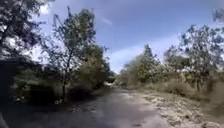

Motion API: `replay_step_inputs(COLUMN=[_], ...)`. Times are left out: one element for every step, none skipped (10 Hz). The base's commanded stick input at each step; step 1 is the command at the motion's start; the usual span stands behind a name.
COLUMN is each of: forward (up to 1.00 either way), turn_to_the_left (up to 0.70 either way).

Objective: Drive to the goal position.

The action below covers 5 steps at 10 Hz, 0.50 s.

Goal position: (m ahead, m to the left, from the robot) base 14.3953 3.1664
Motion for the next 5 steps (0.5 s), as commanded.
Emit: replay_step_inputs(forward=[0.5,0.5,0.5,0.5,0.5], turn_to_the_left=[-0.07,0.0,0.0,0.0,0.0])
